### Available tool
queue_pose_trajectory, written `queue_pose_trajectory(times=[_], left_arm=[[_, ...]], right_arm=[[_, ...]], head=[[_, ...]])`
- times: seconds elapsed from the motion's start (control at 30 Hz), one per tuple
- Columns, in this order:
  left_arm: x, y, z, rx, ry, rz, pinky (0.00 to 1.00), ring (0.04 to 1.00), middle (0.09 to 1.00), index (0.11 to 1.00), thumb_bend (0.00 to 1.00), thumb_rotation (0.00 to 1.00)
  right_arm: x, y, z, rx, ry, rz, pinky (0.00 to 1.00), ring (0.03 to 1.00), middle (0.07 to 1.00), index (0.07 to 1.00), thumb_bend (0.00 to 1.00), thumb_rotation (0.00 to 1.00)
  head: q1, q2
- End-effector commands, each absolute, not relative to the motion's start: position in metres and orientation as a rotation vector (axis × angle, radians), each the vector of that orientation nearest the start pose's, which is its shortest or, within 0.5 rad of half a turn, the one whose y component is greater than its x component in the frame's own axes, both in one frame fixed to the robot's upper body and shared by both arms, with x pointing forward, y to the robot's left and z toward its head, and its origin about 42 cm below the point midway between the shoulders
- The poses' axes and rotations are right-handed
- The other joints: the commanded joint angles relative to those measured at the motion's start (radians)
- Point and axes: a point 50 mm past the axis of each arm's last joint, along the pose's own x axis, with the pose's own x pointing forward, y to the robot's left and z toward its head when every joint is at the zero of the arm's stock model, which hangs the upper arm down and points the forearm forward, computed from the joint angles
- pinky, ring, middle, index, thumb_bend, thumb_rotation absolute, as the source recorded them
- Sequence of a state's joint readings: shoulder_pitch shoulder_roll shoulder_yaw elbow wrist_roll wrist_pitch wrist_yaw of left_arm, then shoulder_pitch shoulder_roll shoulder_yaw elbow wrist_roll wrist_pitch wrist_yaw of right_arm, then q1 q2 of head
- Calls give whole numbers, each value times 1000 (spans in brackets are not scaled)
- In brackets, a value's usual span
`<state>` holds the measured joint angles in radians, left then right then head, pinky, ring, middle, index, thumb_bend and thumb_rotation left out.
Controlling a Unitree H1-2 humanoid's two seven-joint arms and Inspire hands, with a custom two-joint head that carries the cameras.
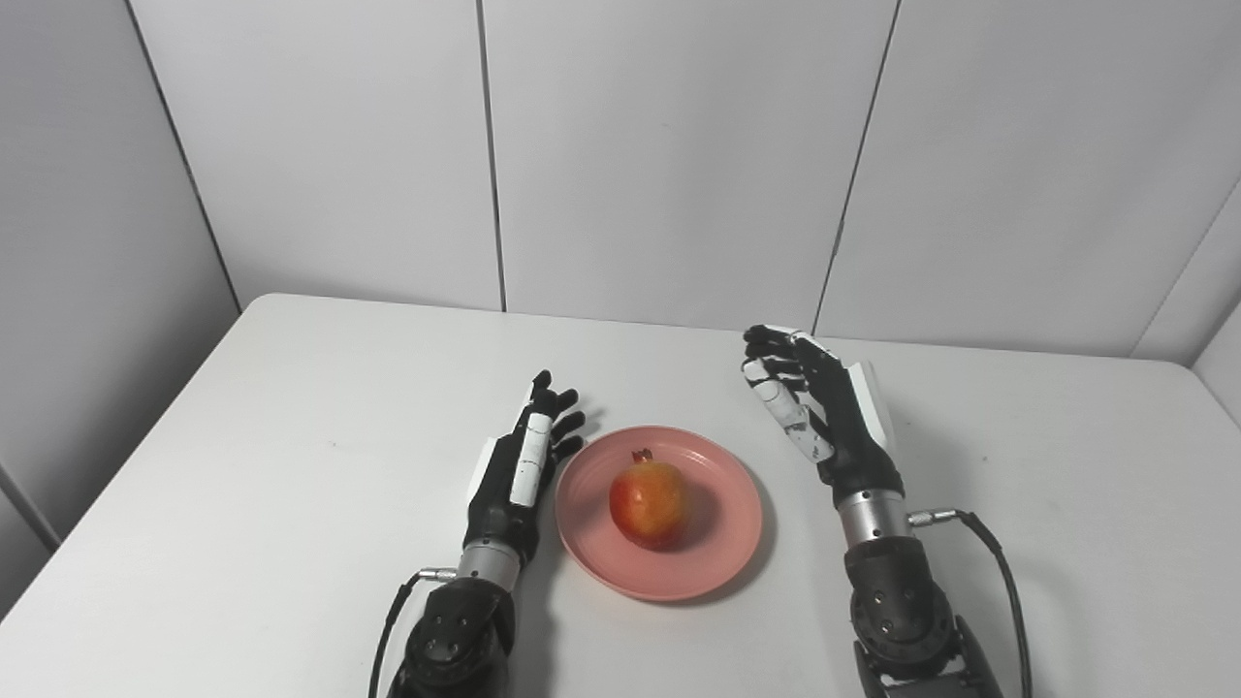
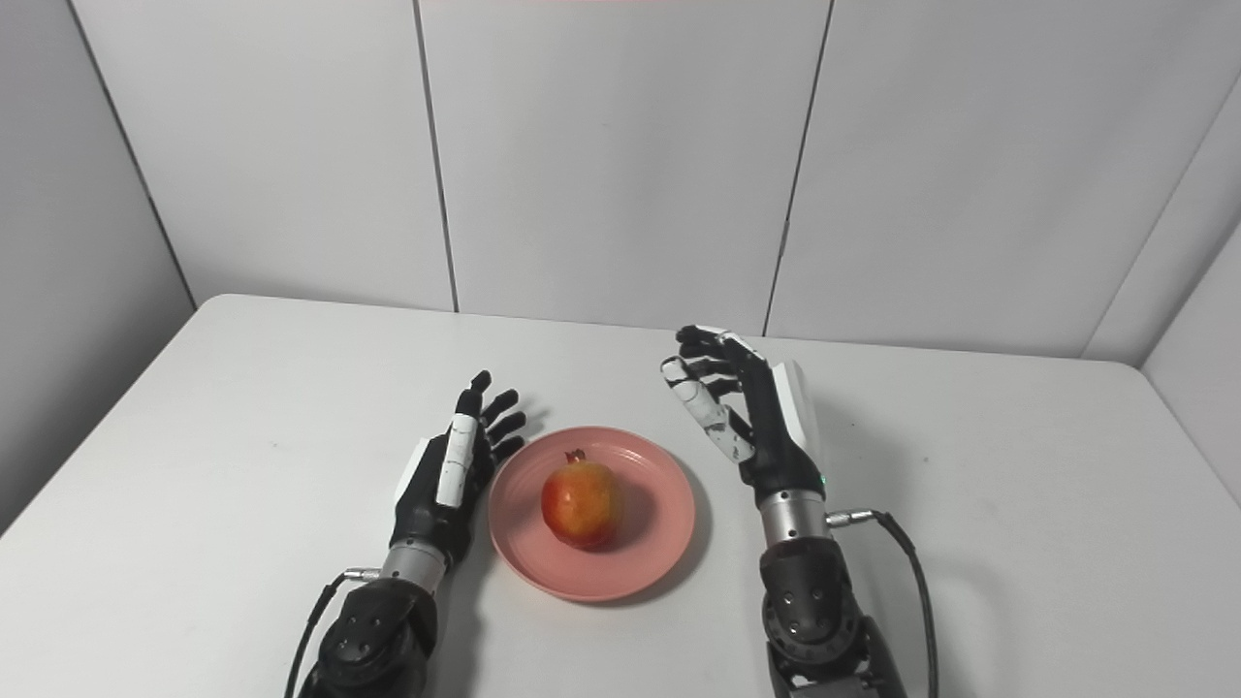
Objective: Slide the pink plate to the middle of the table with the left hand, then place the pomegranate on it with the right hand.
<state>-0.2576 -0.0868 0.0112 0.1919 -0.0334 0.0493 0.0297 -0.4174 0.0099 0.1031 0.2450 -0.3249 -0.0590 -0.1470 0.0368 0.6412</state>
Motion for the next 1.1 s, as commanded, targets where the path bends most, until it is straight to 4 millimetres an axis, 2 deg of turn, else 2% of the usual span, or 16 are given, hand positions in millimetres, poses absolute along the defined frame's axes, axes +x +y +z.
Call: queue_pose_trajectory(times=[0.0,0.07,0.23,0.33,0.57,0.83,1.0,1.07], left_arm=[[367,156,132,-75,-93,-45,987,959,984,1000,949,984],[367,156,132,-35,-117,-42,998,994,998,1000,960,984],[366,157,131,25,-154,-17,1000,1000,1000,1000,972,989],[366,157,130,52,-156,4,1000,1000,1000,1000,973,997],[366,158,131,110,-130,39,1000,1000,1000,1000,970,1000],[368,161,129,106,-99,33,1000,1000,1000,1000,975,1000],[368,161,128,40,-62,35,1000,1000,1000,1000,960,998],[368,162,127,29,-56,37,1000,1000,1000,1000,950,1000]], right_arm=[[410,-144,188,-236,-359,21,638,705,735,722,798,1000],[410,-148,179,-160,-305,-4,661,724,757,742,812,1000],[408,-156,159,-45,-213,-25,722,748,779,773,825,1000],[403,-158,150,0,-175,-20,767,780,801,798,804,1000],[394,-163,130,57,-129,-16,873,839,837,846,857,1000],[385,-166,113,-5,-82,2,984,896,861,876,805,1000],[380,-167,104,-43,-72,4,1000,930,865,880,812,1000],[378,-166,101,-49,-68,12,1000,965,905,912,812,1000]], head=[[0,-1],[0,-1],[0,-1],[-5,0],[-5,0],[-12,3],[-15,4],[-17,5]])
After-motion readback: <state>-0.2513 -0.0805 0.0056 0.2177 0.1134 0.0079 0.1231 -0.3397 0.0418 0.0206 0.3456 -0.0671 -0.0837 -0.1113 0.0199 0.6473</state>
